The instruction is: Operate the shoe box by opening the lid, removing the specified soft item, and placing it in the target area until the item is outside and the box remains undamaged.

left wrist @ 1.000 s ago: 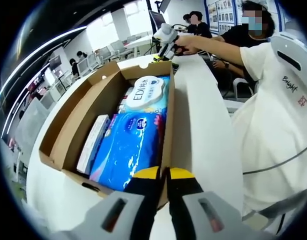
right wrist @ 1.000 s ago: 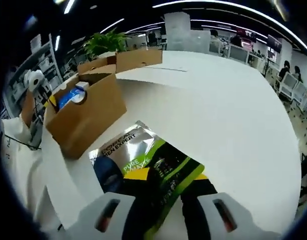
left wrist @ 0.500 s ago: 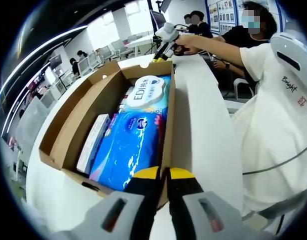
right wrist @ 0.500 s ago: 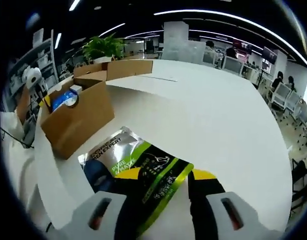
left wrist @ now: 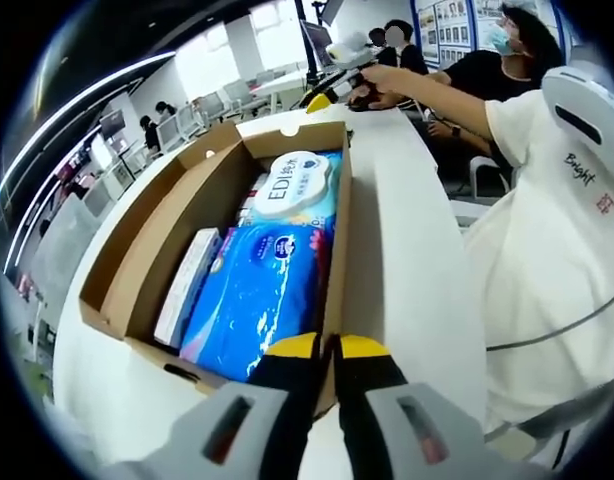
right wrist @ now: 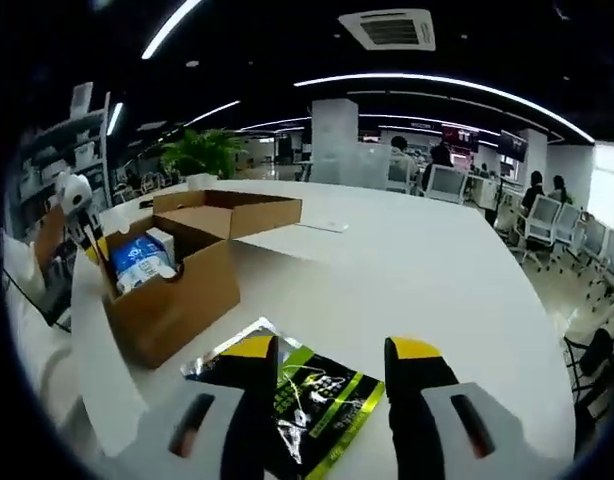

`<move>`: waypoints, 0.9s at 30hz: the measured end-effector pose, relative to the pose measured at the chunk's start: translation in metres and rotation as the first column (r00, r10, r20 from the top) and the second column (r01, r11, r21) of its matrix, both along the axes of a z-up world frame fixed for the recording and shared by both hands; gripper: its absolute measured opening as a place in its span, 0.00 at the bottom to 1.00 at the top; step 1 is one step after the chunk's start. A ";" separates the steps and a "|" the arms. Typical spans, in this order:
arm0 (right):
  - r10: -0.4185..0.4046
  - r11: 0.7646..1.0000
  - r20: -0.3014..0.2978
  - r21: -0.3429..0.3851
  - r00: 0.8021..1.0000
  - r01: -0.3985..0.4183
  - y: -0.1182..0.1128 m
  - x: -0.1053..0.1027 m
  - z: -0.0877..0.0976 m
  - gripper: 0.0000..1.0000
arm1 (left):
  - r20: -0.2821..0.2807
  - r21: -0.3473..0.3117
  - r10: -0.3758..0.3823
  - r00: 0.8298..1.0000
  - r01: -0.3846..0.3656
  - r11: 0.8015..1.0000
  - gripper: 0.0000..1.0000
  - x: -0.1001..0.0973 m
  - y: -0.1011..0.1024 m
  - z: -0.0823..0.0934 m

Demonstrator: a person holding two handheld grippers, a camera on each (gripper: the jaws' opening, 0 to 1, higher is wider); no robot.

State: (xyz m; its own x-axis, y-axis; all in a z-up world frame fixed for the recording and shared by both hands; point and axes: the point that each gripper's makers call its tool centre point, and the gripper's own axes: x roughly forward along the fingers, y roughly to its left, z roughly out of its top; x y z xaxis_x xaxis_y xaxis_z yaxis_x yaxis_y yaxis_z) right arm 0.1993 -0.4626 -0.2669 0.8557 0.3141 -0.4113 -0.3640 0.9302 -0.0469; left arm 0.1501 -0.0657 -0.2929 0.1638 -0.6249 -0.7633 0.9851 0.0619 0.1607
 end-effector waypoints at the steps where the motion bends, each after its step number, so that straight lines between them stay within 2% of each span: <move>1: 0.023 1.000 0.026 -0.011 0.999 -0.023 0.007 -0.001 0.002 0.48 | 0.000 0.000 0.000 1.000 0.000 1.000 0.05 0.000 0.000 0.000; 4: 0.051 0.999 0.077 0.003 0.996 -0.052 0.022 -0.003 0.007 0.51 | 0.001 0.000 -0.002 1.000 0.002 1.000 0.05 0.000 0.000 0.000; 5: 0.054 0.998 0.086 0.025 0.995 -0.056 0.026 -0.005 0.009 0.52 | -0.001 0.001 -0.002 1.000 0.002 1.000 0.05 0.000 0.000 0.000; 8: 0.066 0.997 0.108 0.024 0.992 -0.069 0.029 -0.009 0.014 0.58 | -0.001 0.006 -0.004 1.000 0.004 1.000 0.05 0.000 0.000 0.000; 12: 0.069 0.997 0.092 0.007 0.993 -0.070 0.028 -0.012 0.006 0.58 | 0.006 0.000 0.000 1.000 0.000 1.000 0.06 0.000 0.000 0.000; 15: 0.074 0.997 0.066 0.011 0.995 -0.075 0.030 -0.014 -0.007 0.58 | 0.005 -0.003 0.001 1.000 -0.001 1.000 0.06 0.001 0.000 0.000; 16: 0.072 0.997 0.051 0.015 0.996 -0.073 0.031 -0.014 -0.013 0.59 | 0.005 -0.003 0.001 1.000 -0.001 1.000 0.06 0.001 0.000 0.000; 17: 0.033 0.999 0.001 0.013 0.999 -0.033 0.027 -0.016 -0.024 0.59 | 0.007 -0.003 0.001 1.000 -0.001 1.000 0.06 0.001 0.000 0.000; 18: 0.013 1.000 -0.009 0.003 1.000 -0.013 0.025 -0.016 -0.029 0.59 | 0.009 -0.004 0.001 1.000 -0.001 1.000 0.06 0.001 0.000 0.000; 21: -0.013 1.000 -0.004 -0.006 1.000 0.013 0.027 -0.016 -0.036 0.62 | 0.014 -0.006 0.000 1.000 0.000 1.000 0.06 0.001 0.000 0.000; 23: -0.031 1.000 0.009 0.001 0.999 0.031 0.031 -0.016 -0.038 0.69 | 0.015 -0.006 -0.001 1.000 0.001 1.000 0.06 0.001 0.000 0.000; 27: -0.085 0.996 -0.018 -0.015 0.996 0.084 0.029 -0.016 -0.050 0.73 | 0.017 -0.007 0.000 1.000 0.000 1.000 0.06 0.001 0.000 0.001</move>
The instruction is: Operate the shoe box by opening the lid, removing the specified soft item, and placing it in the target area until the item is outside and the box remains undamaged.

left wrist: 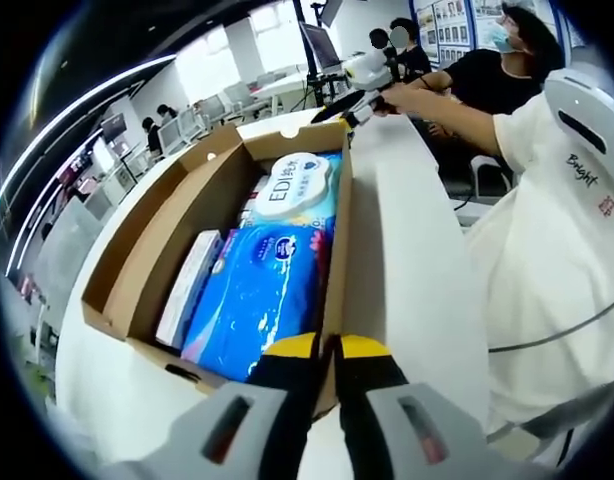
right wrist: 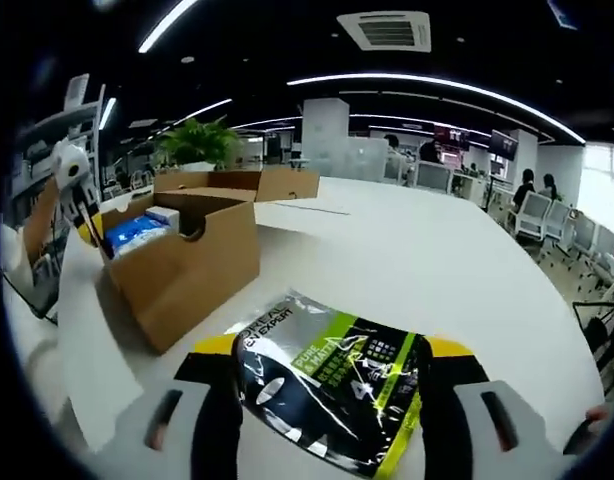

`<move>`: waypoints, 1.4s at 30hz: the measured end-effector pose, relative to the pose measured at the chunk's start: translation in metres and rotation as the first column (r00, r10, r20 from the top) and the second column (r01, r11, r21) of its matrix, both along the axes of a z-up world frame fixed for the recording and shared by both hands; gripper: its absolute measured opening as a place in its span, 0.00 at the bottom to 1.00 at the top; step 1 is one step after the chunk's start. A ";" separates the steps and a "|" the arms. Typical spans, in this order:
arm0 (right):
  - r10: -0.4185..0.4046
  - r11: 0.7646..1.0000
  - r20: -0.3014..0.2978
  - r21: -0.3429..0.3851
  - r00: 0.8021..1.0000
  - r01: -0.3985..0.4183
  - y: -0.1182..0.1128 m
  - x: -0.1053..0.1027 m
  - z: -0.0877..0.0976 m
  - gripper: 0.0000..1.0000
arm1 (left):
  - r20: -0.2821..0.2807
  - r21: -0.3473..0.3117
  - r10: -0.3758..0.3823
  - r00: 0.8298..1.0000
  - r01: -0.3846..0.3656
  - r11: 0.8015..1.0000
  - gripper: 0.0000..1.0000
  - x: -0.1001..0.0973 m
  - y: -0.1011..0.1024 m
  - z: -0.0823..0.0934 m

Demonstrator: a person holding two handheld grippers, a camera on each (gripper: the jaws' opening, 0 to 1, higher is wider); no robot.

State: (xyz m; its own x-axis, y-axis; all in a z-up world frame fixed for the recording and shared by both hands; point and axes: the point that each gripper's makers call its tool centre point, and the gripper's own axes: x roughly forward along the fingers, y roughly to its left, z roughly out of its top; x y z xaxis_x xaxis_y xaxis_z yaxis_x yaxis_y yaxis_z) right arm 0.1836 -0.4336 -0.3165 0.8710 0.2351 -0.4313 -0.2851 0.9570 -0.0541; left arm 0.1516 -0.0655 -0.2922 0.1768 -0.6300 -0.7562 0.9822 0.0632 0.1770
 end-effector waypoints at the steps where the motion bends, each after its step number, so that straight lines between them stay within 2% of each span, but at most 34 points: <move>1: 0.001 1.000 -0.007 -0.005 1.000 -0.001 0.000 0.001 -0.005 0.73 | 0.002 -0.001 -0.001 1.000 0.001 1.000 0.06 0.000 0.000 0.000; 4: -0.010 0.999 -0.056 0.039 0.998 0.012 0.001 0.002 -0.018 0.70 | 0.005 -0.005 -0.003 1.000 0.003 1.000 0.06 0.000 0.000 0.000; 9: -0.020 0.999 -0.031 0.029 0.999 0.021 0.000 0.003 -0.018 0.70 | 0.007 -0.004 -0.003 1.000 0.003 1.000 0.06 0.000 0.000 0.000; 15: -0.005 1.000 -0.039 0.014 0.999 0.005 0.003 0.001 -0.023 0.73 | 0.009 -0.005 -0.003 1.000 0.003 1.000 0.06 0.000 0.000 0.000; 19: 0.059 0.997 -0.036 0.051 0.998 -0.057 0.011 0.002 -0.026 0.70 | 0.012 -0.005 -0.002 1.000 0.002 1.000 0.06 0.000 0.000 0.000; 22: 0.080 0.996 -0.039 0.046 0.996 -0.079 0.009 0.004 -0.025 0.69 | 0.015 -0.007 -0.003 1.000 0.003 1.000 0.06 0.000 -0.001 0.000; 25: 0.138 0.990 -0.032 0.047 0.990 -0.136 0.012 0.007 -0.025 0.68 | 0.012 -0.012 -0.001 1.000 0.002 1.000 0.06 0.000 -0.001 0.000; 28: 0.147 0.988 -0.035 0.044 0.989 -0.145 0.013 0.008 -0.026 0.67 | 0.008 -0.018 0.005 1.000 -0.005 1.000 0.06 0.000 -0.001 0.001; 35: 0.275 0.961 -0.055 0.030 0.960 -0.273 0.019 0.016 -0.026 0.66 | 0.011 -0.022 0.002 1.000 -0.002 1.000 0.06 0.000 0.000 0.001; 42: 0.295 0.956 -0.082 0.027 0.952 -0.294 0.020 0.016 -0.027 0.66 | 0.009 -0.022 0.008 1.000 -0.008 1.000 0.06 0.000 0.000 0.001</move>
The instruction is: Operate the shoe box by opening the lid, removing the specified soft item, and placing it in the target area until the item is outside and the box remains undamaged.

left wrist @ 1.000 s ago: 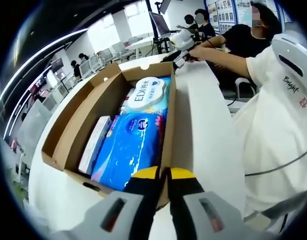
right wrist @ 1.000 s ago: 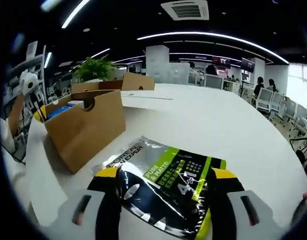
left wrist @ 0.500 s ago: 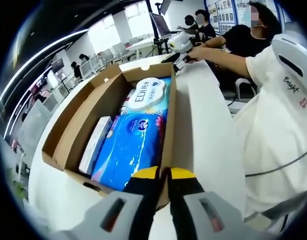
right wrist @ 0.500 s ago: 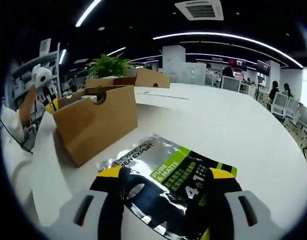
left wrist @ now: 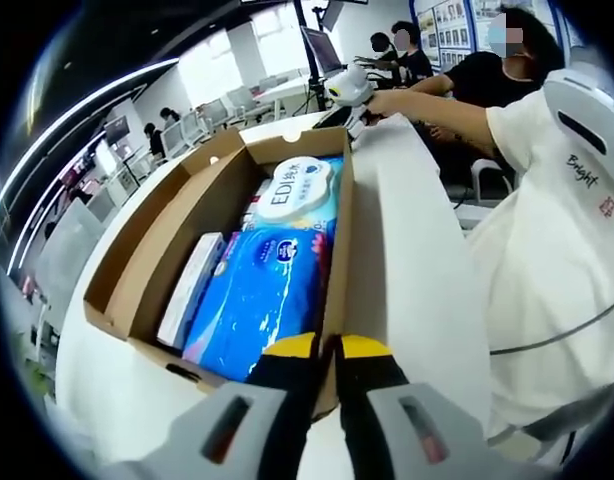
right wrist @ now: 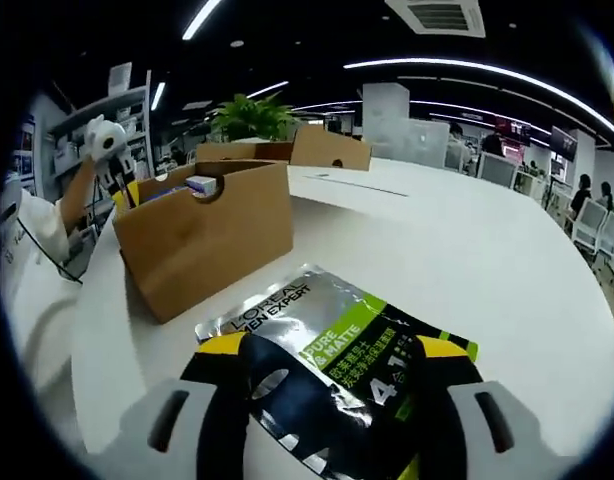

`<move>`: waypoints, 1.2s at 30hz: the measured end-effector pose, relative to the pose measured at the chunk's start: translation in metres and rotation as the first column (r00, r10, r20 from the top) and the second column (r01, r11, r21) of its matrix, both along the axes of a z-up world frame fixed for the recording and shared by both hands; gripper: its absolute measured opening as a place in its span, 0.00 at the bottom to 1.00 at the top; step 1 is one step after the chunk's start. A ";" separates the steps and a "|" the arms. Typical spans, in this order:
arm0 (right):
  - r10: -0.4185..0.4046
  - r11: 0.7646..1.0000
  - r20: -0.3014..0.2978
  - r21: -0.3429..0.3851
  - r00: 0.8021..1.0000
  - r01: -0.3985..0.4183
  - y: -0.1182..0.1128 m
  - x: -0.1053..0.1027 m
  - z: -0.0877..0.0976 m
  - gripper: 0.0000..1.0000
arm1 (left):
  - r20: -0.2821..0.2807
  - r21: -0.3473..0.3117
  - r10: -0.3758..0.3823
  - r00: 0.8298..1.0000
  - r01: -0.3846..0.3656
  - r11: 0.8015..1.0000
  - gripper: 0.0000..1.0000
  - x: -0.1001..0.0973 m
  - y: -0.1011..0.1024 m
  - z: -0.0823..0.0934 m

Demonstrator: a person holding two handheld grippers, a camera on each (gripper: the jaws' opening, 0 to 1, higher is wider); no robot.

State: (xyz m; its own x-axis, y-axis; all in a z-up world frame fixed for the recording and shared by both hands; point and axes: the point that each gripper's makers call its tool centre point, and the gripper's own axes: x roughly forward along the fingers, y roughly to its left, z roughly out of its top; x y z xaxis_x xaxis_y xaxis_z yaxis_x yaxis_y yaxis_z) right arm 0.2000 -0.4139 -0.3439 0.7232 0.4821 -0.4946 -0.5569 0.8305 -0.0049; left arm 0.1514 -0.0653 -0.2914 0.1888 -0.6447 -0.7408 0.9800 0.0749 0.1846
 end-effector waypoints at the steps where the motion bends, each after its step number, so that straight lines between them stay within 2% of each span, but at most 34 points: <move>1: -0.001 1.000 0.003 0.002 1.000 0.001 0.000 0.000 0.000 0.66 | 0.001 0.000 -0.002 1.000 0.002 1.000 0.06 0.000 0.000 0.000; 9: -0.013 1.000 0.031 0.008 0.999 0.013 -0.001 -0.002 0.001 0.67 | -0.026 0.007 0.003 1.000 -0.002 1.000 0.06 0.000 0.000 -0.001; 10: -0.006 1.000 0.056 -0.024 0.998 0.008 0.000 -0.001 0.004 0.67 | -0.024 0.007 0.000 1.000 0.000 1.000 0.06 0.000 0.000 -0.001; 11: -0.002 0.996 0.106 -0.085 0.994 0.011 -0.003 0.002 0.008 0.68 | -0.012 0.011 -0.011 1.000 0.011 1.000 0.06 0.000 0.000 -0.001; 13: 0.033 0.971 0.225 -0.238 0.974 0.022 -0.009 0.005 0.022 0.67 | 0.000 0.015 -0.023 1.000 0.023 1.000 0.06 0.000 0.000 -0.001; 14: 0.027 0.969 0.206 -0.245 0.978 0.025 -0.008 0.002 0.023 0.65 | -0.002 0.013 -0.023 1.000 0.023 1.000 0.06 0.000 0.000 -0.001; 15: 0.022 0.975 0.207 -0.222 0.978 0.025 -0.005 0.000 0.027 0.64 | -0.003 0.011 -0.024 1.000 0.024 1.000 0.06 0.000 0.000 -0.001; 16: 0.032 0.986 0.250 -0.167 0.968 0.011 0.002 0.000 0.041 0.64 | -0.006 0.007 -0.028 1.000 0.028 1.000 0.06 0.000 0.000 -0.001; 17: 0.032 0.992 0.264 -0.129 0.964 0.002 0.006 -0.001 0.048 0.64 | -0.013 0.003 -0.026 1.000 0.026 1.000 0.06 0.000 0.000 -0.001; 20: -0.016 1.000 0.247 -0.002 0.969 0.018 0.009 -0.006 0.066 0.67 | -0.041 -0.020 -0.028 0.999 0.027 0.999 0.05 0.000 -0.001 0.000; 23: -0.028 0.997 0.266 0.075 0.964 0.008 0.011 -0.007 0.081 0.67 | -0.038 -0.023 -0.028 0.999 0.027 0.999 0.05 -0.001 -0.001 0.000; 27: -0.055 0.993 0.298 0.118 0.953 0.020 0.010 -0.010 0.094 0.65 | -0.032 -0.020 -0.024 0.999 0.024 1.000 0.05 0.000 -0.002 0.000; 28: -0.074 0.989 0.295 0.144 0.952 0.032 0.011 -0.013 0.097 0.61 | -0.030 -0.019 -0.023 0.999 0.023 1.000 0.05 0.000 -0.002 0.000; 29: -0.079 0.987 0.295 0.156 0.952 0.033 0.012 -0.014 0.099 0.53 | 0.022 -0.016 -0.087 0.996 0.087 0.996 0.05 -0.001 -0.003 0.001; 30: -0.164 0.972 0.341 0.214 0.926 0.093 0.008 -0.014 0.114 0.49 | 0.027 -0.036 -0.094 0.995 0.095 0.995 0.05 -0.001 -0.004 0.001; 31: -0.201 0.966 0.367 0.229 0.908 0.121 0.005 -0.014 0.121 0.49 | 0.005 -0.034 -0.075 0.997 0.075 0.997 0.05 -0.001 -0.001 0.001; 32: -0.210 0.965 0.380 0.229 0.901 0.129 0.006 -0.015 0.124 0.52 | -0.017 -0.043 -0.059 0.998 0.059 0.997 0.05 -0.001 -0.002 0.001; 33: -0.205 0.964 0.371 0.236 0.906 0.121 0.012 -0.020 0.124 0.54 | -0.019 -0.043 -0.062 0.998 0.061 0.997 0.05 0.000 -0.003 0.002; 34: -0.212 0.961 0.374 0.247 0.903 0.124 0.016 -0.023 0.126 0.54 | -0.021 -0.045 -0.066 0.998 0.065 0.997 0.04 0.000 -0.003 0.002; 35: -0.203 0.966 0.374 0.227 0.905 0.123 0.018 -0.025 0.125 0.54 | -0.021 -0.044 -0.071 0.997 0.070 0.997 0.04 -0.001 -0.003 0.001; 36: -0.197 0.977 0.395 0.157 0.897 0.145 0.015 -0.029 0.123 0.54 | -0.020 -0.044 -0.077 0.997 0.076 0.996 0.04 -0.001 -0.003 0.001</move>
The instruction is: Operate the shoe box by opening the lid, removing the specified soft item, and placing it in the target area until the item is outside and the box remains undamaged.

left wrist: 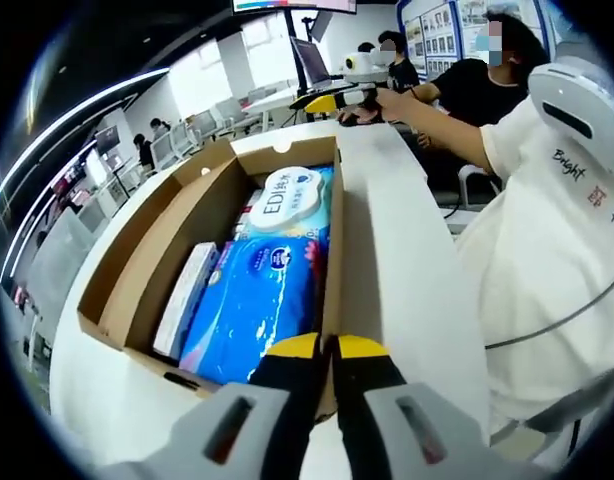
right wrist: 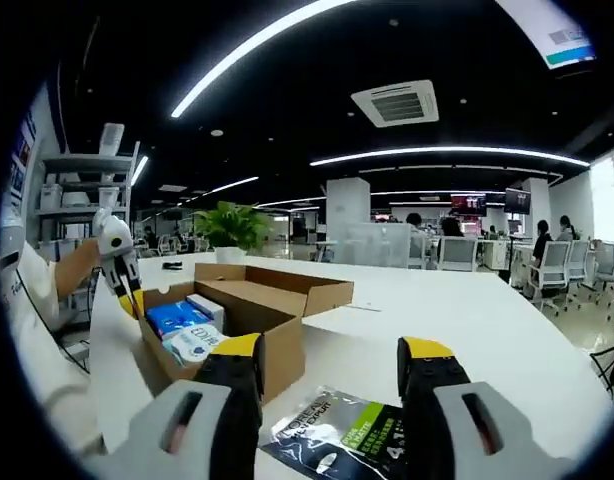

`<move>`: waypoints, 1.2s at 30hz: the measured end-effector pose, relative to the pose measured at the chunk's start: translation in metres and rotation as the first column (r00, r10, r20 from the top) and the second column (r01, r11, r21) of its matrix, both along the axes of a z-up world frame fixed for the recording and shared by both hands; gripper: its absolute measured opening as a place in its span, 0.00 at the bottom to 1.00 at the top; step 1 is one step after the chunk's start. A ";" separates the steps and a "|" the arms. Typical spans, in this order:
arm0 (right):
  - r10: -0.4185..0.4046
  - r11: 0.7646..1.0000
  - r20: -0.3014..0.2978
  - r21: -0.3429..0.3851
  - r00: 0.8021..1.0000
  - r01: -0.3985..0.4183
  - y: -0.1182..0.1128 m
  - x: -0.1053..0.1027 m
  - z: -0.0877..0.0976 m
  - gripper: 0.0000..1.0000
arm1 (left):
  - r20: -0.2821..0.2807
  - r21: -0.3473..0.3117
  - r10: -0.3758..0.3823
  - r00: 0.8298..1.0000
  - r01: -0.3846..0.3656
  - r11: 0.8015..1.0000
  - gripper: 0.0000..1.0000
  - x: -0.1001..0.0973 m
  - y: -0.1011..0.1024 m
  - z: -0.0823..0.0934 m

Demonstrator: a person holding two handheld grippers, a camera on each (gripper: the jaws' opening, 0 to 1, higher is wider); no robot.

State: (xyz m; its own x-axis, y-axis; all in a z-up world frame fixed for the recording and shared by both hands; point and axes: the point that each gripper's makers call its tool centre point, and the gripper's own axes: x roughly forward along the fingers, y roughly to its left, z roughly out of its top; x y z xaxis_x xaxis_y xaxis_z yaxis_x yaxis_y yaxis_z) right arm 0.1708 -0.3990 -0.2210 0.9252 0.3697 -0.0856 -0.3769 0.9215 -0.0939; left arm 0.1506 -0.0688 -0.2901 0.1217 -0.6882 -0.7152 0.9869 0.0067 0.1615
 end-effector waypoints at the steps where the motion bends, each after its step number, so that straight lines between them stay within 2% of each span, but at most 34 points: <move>1: -0.061 0.998 0.026 -0.028 0.998 0.062 -0.007 -0.001 0.001 0.54 | -0.001 -0.002 -0.002 1.000 0.002 1.000 0.03 0.000 0.000 0.000; 3: -0.080 0.992 0.033 -0.096 0.996 0.083 -0.007 -0.006 -0.004 0.55 | -0.006 -0.008 0.007 1.000 -0.007 1.000 0.03 0.000 0.000 0.000; 5: -0.089 0.995 0.031 -0.051 0.996 0.091 -0.004 -0.008 -0.004 0.57 | -0.008 -0.014 0.019 1.000 -0.019 1.000 0.04 0.001 0.000 0.000; 6: -0.051 0.999 0.010 0.013 0.999 0.051 0.004 -0.012 -0.004 0.58 | 0.015 -0.012 -0.001 1.000 0.001 1.000 0.04 0.000 -0.001 0.000; 7: -0.031 0.999 0.007 0.041 0.999 0.031 0.008 -0.014 -0.003 0.60 | 0.085 0.017 -0.056 0.995 0.054 0.998 0.05 0.000 0.000 0.000; 8: -0.030 0.997 0.010 0.066 0.999 0.030 0.009 -0.015 0.000 0.60 | 0.216 0.034 -0.122 0.969 0.117 0.993 0.05 0.000 -0.001 0.001; 9: -0.025 0.997 0.006 0.070 1.000 0.024 0.008 -0.016 0.000 0.60 | 0.229 0.026 -0.119 0.966 0.117 0.993 0.06 -0.002 -0.001 0.000; 10: -0.025 0.998 0.004 0.065 1.000 0.024 0.008 -0.018 0.000 0.59 | 0.203 0.040 -0.084 0.975 0.078 0.996 0.07 -0.002 0.001 -0.002; 13: -0.038 0.998 0.018 0.057 0.999 0.037 0.005 -0.021 0.003 0.59 | 0.200 0.040 -0.112 0.974 0.106 0.994 0.06 -0.001 0.002 -0.001; 15: -0.025 0.997 0.021 0.071 0.999 0.024 0.007 -0.025 0.007 0.59 | 0.119 0.020 -0.103 0.988 0.101 0.995 0.05 -0.002 0.002 -0.001; 18: -0.007 0.997 0.028 0.073 1.000 0.005 0.010 -0.033 0.011 0.59 | 0.060 0.034 -0.086 0.995 0.084 0.996 0.04 -0.002 0.002 -0.002; 19: -0.014 0.997 0.034 0.076 0.999 0.011 0.010 -0.035 0.012 0.58 | 0.043 0.018 -0.086 0.995 0.086 0.996 0.03 -0.001 0.001 -0.001; 23: -0.004 0.998 0.048 0.061 0.999 0.001 0.016 -0.040 0.018 0.55 | 0.055 0.024 -0.088 0.995 0.086 0.996 0.03 -0.002 0.000 -0.002; 25: 0.011 0.998 0.056 0.056 0.998 -0.014 0.022 -0.042 0.022 0.54 | 0.017 0.024 -0.034 0.999 0.033 0.999 0.03 -0.002 0.001 -0.002; 27: 0.016 0.999 0.064 0.037 0.998 -0.019 0.026 -0.042 0.024 0.54 | 0.042 0.015 -0.034 0.999 0.033 0.999 0.04 0.001 0.000 -0.001; 30: 0.020 1.000 0.055 -0.003 0.998 -0.020 0.029 -0.041 0.021 0.54 | 0.019 0.012 0.007 1.000 -0.007 1.000 0.04 0.001 0.000 -0.001; 31: 0.018 1.000 0.054 -0.012 0.998 -0.017 0.029 -0.041 0.020 0.54 | 0.012 0.036 0.004 1.000 -0.004 0.999 0.04 0.000 -0.001 -0.002; 32: -0.011 0.996 0.048 -0.091 0.999 0.015 0.021 -0.042 0.015 0.54 | 0.097 0.091 -0.028 0.995 0.019 0.996 0.05 0.002 0.001 -0.004; 33: -0.019 0.995 0.049 -0.098 0.999 0.024 0.020 -0.042 0.014 0.54 | 0.126 0.096 -0.047 0.991 0.035 0.995 0.05 -0.001 0.001 -0.004; 34: -0.027 0.995 0.049 -0.092 0.998 0.032 0.019 -0.044 0.013 0.54 | 0.169 0.100 -0.098 0.981 0.082 0.992 0.06 -0.003 0.000 -0.004; 35: -0.028 0.996 0.043 -0.083 0.999 0.032 0.018 -0.046 0.011 0.54 | 0.178 0.084 -0.076 0.981 0.062 0.995 0.06 0.000 0.001 -0.003; 36: -0.032 0.997 0.039 -0.070 0.999 0.034 0.017 -0.048 0.011 0.54 | 0.138 0.071 -0.043 0.989 0.033 0.997 0.06 -0.002 0.001 -0.004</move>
